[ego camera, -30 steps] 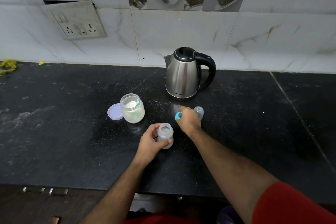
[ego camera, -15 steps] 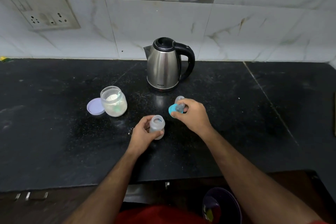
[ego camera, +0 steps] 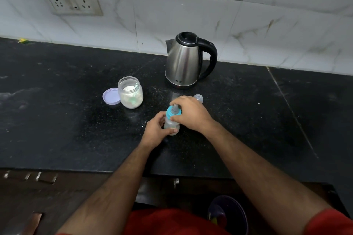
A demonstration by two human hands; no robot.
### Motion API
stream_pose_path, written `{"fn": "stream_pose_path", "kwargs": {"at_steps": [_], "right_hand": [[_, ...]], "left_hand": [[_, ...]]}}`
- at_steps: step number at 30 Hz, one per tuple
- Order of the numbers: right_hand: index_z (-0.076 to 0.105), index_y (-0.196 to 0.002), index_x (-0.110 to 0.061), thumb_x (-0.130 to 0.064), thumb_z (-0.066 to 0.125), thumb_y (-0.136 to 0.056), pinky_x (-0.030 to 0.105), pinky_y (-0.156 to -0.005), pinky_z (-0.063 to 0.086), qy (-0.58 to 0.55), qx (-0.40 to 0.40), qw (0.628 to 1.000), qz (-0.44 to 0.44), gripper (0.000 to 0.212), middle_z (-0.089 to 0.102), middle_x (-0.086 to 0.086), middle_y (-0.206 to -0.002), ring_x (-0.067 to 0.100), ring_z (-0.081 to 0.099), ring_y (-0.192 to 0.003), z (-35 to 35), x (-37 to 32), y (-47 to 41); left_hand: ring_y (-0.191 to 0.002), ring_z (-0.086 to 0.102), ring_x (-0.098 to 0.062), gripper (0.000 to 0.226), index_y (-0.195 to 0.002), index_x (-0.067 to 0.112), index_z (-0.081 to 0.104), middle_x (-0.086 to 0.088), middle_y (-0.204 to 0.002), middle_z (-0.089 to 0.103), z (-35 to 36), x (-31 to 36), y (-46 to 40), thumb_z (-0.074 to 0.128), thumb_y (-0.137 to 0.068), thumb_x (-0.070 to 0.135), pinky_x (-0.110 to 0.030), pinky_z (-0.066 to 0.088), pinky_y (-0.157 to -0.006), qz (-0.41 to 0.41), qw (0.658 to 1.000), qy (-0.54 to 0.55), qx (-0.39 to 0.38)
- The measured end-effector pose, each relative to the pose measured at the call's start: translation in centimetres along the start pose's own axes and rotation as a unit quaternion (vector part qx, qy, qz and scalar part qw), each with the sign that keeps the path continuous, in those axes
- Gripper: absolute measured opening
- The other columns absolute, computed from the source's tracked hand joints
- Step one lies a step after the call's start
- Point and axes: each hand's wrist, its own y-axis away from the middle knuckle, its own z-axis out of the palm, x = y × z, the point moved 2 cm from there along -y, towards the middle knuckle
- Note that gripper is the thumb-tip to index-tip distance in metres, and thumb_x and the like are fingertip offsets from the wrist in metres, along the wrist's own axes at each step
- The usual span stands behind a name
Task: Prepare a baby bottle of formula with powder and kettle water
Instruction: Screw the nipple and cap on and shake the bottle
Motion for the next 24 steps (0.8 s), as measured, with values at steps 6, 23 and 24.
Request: {"fn": "stream_pose_path", "kwargs": {"at_steps": [6, 23, 24], "right_hand": [[0.066, -0.121, -0.018, -0.024, 0.076, -0.08, 0.028, -0.087, 0.046, 0.05, -0.014, 0.999, -0.005, 0.043, 0.065, -0.002, -0.12, 0.016, 0.058, -0.111, 0.3, -0.2, -0.35], [0.068, -0.109, -0.014, -0.02, 0.074, -0.08, 0.027, -0.073, 0.04, 0.121, -0.065, 0.99, -0.01, 0.03, 0.062, 0.0, -0.104, 0.018, 0.059, -0.098, 0.2, -0.95, -0.86], [0.068, -0.106, -0.013, -0.021, 0.074, -0.079, 0.028, -0.072, 0.041, 0.13, -0.065, 0.989, -0.01, 0.029, 0.064, 0.001, -0.102, 0.018, 0.06, -0.096, 0.13, -1.05, -0.97]], "left_hand": [[-0.109, 0.068, -0.014, 0.058, -0.122, 0.008, 0.061, -0.004, -0.116, 0.072, -0.14, -0.08, 0.14, 0.084, -0.071, -0.002, -0.026, 0.052, -0.097, -0.006, 1.0, 0.011, -0.002], [-0.113, 0.067, -0.018, 0.058, -0.121, 0.007, 0.061, -0.006, -0.116, 0.072, -0.12, -0.55, -0.1, 0.084, -0.069, -0.005, -0.029, 0.052, -0.1, -0.003, 1.0, 0.005, 0.002], [-0.112, 0.067, -0.018, 0.058, -0.121, 0.007, 0.061, -0.005, -0.116, 0.072, -0.13, -0.53, -0.11, 0.084, -0.069, -0.004, -0.028, 0.052, -0.1, -0.002, 1.0, 0.003, 0.002]]}}
